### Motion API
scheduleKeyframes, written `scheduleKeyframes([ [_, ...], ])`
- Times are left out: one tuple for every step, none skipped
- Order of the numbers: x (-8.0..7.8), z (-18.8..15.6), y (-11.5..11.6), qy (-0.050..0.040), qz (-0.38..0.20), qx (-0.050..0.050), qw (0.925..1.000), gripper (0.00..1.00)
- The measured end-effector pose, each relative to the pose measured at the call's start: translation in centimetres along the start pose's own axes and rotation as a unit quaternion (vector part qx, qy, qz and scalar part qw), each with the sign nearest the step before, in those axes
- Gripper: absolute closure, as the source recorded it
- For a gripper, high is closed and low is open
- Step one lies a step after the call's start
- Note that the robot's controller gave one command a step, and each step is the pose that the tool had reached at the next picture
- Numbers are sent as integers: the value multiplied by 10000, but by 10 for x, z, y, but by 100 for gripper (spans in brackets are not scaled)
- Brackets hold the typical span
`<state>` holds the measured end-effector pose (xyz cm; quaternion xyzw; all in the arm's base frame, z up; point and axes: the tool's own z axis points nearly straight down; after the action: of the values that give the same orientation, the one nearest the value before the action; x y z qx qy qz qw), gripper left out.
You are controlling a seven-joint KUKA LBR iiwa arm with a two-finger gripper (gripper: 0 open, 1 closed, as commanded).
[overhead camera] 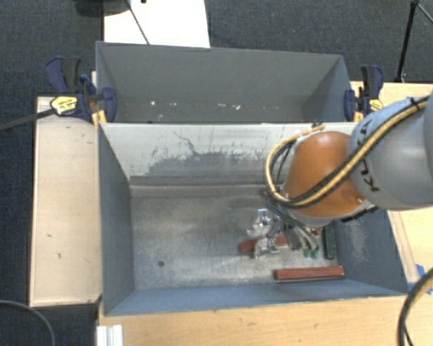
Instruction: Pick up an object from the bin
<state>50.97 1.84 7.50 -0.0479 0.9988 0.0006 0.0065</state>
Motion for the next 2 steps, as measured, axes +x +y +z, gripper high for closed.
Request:
scheduleKeyframes([
  [0, -1, 0, 0, -1, 0, 10000, 100],
  [9, -40, 2, 35, 2, 1, 10000, 100],
])
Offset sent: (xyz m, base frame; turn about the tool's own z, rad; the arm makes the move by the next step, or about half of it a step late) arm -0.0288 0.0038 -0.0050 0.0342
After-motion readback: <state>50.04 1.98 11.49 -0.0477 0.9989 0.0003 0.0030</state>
